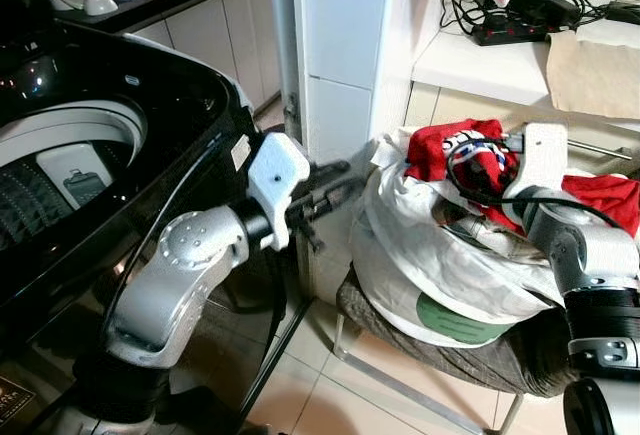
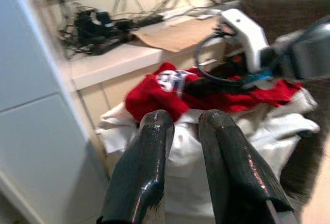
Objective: Clothes washing
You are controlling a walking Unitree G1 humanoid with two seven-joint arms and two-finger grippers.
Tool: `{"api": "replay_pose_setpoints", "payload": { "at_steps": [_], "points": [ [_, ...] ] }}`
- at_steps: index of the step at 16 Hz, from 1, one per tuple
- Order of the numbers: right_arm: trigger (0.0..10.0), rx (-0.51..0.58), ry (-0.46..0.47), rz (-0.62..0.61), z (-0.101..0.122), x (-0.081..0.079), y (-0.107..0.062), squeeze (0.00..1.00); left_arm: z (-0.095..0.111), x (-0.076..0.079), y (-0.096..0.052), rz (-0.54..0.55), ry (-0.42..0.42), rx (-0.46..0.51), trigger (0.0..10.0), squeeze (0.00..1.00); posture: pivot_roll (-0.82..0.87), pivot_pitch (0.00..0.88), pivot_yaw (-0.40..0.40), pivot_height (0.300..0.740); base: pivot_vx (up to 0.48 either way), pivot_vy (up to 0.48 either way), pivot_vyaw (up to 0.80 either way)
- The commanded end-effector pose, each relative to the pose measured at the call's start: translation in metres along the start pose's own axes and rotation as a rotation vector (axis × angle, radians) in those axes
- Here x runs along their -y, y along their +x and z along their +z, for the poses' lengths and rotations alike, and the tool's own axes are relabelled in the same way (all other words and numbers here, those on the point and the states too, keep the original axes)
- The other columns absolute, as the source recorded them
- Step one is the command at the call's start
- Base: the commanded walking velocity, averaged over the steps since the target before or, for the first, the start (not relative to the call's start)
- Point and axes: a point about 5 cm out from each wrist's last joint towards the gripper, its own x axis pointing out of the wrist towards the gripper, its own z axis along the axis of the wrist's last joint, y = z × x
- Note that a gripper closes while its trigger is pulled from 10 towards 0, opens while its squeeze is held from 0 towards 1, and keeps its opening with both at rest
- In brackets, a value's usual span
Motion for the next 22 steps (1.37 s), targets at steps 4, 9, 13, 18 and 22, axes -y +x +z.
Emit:
{"api": "replay_pose_setpoints", "payload": {
  "at_steps": [4, 9, 13, 18, 22],
  "points": [
    [4.1, -0.025, 0.029, 0.017, 0.001, 0.001, 0.001, 0.00, 0.001, 0.012, -0.002, -0.094, -0.017, -0.006, 10.0, 0.00, -0.02, 0.000, 0.042, 0.740, 0.000, 0.000, 0.00],
    [0.0, 0.016, 0.039, 0.046, 0.004, -0.005, 0.001, 0.00, 0.000, 0.010, -0.004, -0.085, -0.010, -0.016, 10.0, 0.00, -0.02, 0.000, 0.046, 0.740, 0.000, 0.000, 0.00],
    [0.0, 0.045, 0.041, 0.062, 0.009, -0.007, 0.000, 0.00, 0.000, 0.008, -0.004, -0.067, -0.002, -0.020, 10.0, 0.00, -0.03, 0.000, 0.047, 0.740, 0.000, 0.000, 0.00],
    [0.0, 0.063, 0.053, 0.068, 0.013, -0.007, -0.001, 0.00, 0.000, 0.004, -0.003, -0.045, 0.005, -0.018, 10.0, 0.00, -0.03, 0.000, 0.050, 0.740, 0.000, 0.000, 0.00],
    [0.0, 0.059, 0.076, 0.076, 0.014, -0.006, -0.002, 0.00, 0.000, -0.002, -0.003, 0.001, 0.014, -0.017, 10.0, 0.00, -0.03, 0.000, 0.048, 0.740, 0.000, 0.000, 0.00]
  ]
}}
